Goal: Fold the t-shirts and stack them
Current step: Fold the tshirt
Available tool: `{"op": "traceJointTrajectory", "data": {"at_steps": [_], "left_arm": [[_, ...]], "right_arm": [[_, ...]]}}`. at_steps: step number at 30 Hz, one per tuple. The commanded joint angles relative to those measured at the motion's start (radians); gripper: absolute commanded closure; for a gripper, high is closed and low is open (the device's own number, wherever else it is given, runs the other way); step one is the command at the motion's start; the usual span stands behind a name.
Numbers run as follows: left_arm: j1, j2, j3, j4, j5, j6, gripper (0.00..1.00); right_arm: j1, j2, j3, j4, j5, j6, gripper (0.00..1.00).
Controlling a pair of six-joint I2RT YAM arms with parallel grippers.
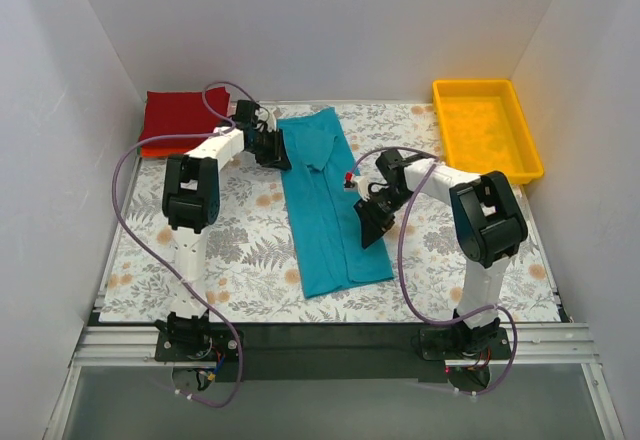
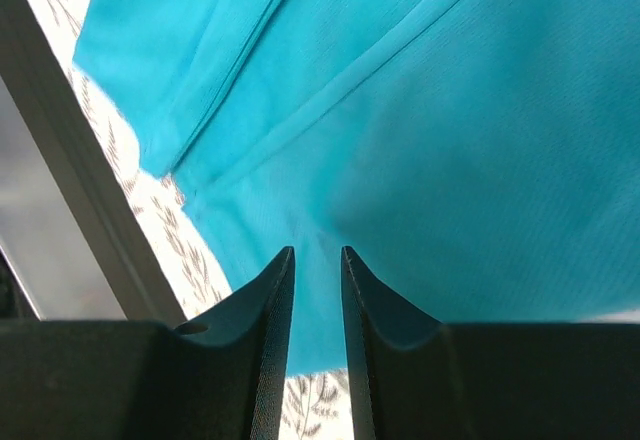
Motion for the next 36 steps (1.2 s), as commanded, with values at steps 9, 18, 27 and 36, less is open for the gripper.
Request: {"op": "traceJointTrajectory", "data": {"at_steps": [9,18,27,36], "left_arm": [[0.068,-0.005,0.263,-0.032,-0.036,0.069,0.64],[0.084,-0.537,-0.308,0.042,0.168,0.264,0.38],[0.05,-1.08,-0.957,0.042,0.363,0.639,0.38],[-0.07,-1.291,-1.26,0.132,0.277,0.779,0.41]], "right_arm": [[0.001,0.077,0.256,0.069,-0.145,0.093,0.67],[0.015,-0.113,0.233,0.06,-0.026,0.015,0.53],[0.208,-0.331,-0.006,0.098,0.248,-0.2,0.47],[0.36,-0.352,-0.221,0.288,0.366,-0.237,0.47]]}}
